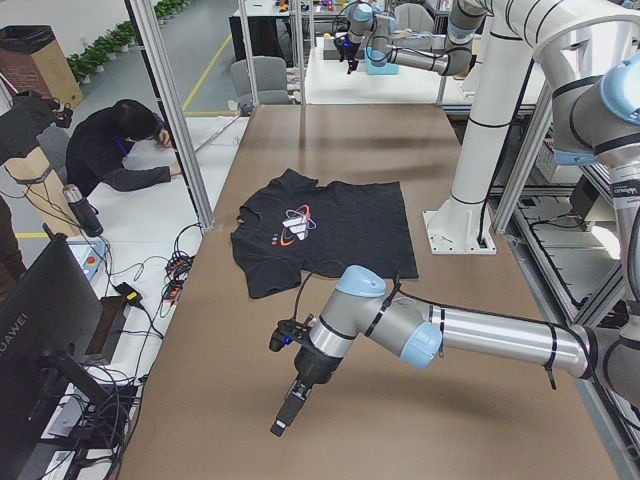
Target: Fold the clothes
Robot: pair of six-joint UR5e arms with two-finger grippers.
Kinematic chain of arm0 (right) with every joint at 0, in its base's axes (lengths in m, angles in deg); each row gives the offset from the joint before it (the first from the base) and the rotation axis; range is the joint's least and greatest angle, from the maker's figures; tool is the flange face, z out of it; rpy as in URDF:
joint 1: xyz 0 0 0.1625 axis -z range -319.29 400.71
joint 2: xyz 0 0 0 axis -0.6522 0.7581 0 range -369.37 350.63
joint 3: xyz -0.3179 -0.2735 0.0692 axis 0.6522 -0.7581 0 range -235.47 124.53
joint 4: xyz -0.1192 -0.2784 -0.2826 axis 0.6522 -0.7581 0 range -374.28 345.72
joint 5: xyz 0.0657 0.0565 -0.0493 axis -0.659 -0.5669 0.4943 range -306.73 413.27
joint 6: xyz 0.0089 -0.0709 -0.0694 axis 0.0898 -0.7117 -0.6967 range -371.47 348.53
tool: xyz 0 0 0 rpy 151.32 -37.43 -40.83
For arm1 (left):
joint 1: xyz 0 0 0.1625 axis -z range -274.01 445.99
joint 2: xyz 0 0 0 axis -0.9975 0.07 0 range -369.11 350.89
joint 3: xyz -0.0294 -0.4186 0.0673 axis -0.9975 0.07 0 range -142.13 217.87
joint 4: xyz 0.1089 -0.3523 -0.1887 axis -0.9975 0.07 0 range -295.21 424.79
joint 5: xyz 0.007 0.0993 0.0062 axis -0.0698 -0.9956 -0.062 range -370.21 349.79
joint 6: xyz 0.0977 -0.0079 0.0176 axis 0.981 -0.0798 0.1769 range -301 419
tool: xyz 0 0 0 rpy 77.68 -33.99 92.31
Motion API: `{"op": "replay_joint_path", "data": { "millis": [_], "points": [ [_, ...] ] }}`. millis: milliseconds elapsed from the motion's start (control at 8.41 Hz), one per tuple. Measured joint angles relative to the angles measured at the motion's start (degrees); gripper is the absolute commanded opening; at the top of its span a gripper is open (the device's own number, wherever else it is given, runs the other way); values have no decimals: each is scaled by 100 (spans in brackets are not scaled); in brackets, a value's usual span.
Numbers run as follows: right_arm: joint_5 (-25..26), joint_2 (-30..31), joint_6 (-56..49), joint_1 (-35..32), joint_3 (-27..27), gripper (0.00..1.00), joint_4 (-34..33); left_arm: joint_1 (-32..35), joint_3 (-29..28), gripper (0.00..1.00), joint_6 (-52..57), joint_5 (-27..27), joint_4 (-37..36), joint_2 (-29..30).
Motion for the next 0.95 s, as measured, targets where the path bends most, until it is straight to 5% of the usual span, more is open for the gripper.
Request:
{"op": "replay_joint_path", "data": {
  "millis": [595, 952],
  "points": [
    [120, -226, 48, 9, -361, 94, 39, -32, 32, 94, 1, 268, 51, 11],
    [119, -1028, 222, 115, -1108, 94, 74, -60, -30, 95, -147, 561, 4, 420]
  ]
}}
